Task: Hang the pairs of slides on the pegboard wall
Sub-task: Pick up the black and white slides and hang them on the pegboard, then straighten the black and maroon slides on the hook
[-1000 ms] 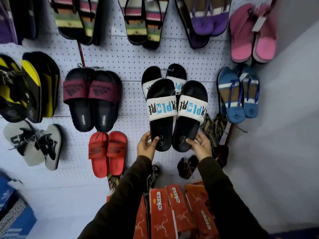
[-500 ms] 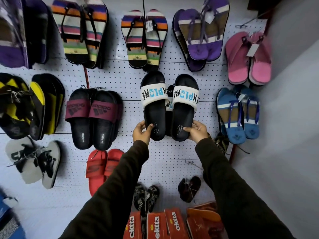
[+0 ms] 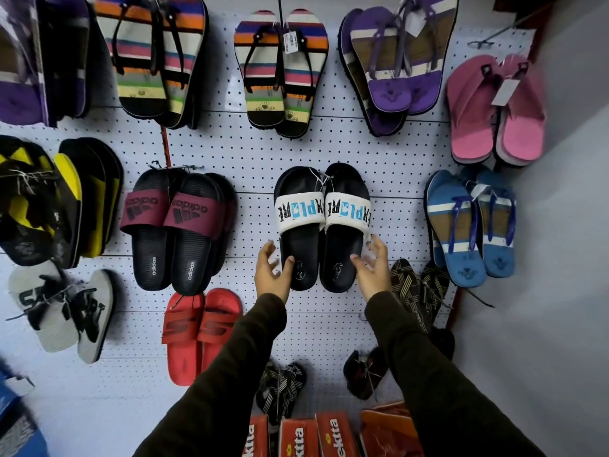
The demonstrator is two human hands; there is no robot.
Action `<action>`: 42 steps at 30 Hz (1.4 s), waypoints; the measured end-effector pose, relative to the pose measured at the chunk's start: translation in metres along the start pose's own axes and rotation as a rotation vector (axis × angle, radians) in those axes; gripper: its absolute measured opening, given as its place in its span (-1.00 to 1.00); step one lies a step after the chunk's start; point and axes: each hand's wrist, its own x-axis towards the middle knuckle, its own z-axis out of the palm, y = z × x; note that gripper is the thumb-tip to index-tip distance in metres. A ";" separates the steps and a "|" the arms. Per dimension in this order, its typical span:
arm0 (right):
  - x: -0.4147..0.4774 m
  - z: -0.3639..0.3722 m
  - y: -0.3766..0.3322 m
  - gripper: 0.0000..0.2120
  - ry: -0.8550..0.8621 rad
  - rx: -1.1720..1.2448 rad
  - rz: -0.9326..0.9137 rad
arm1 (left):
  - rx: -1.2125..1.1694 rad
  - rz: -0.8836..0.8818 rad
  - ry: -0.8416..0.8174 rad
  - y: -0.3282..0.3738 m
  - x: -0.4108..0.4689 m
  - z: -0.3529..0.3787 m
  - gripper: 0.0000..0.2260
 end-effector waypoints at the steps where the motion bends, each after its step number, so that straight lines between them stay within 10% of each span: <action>1: 0.002 0.001 -0.003 -0.49 0.060 -0.020 -0.109 | 0.055 0.115 0.016 0.002 0.000 0.001 -0.52; 8: 0.034 0.020 -0.001 -0.52 0.010 -0.491 -0.544 | 0.608 0.666 -0.072 0.030 0.012 0.027 -0.55; 22: 0.045 0.035 -0.003 -0.41 -0.028 -0.700 -0.488 | 0.849 0.613 -0.253 0.028 0.043 0.023 -0.45; 29: 0.011 0.080 -0.010 -0.50 0.105 -0.557 -0.597 | 0.696 0.645 -0.081 0.035 0.040 -0.032 -0.54; 42: -0.065 0.260 -0.025 -0.48 -0.260 -0.569 -0.824 | 0.785 0.608 0.226 0.039 0.088 -0.227 -0.54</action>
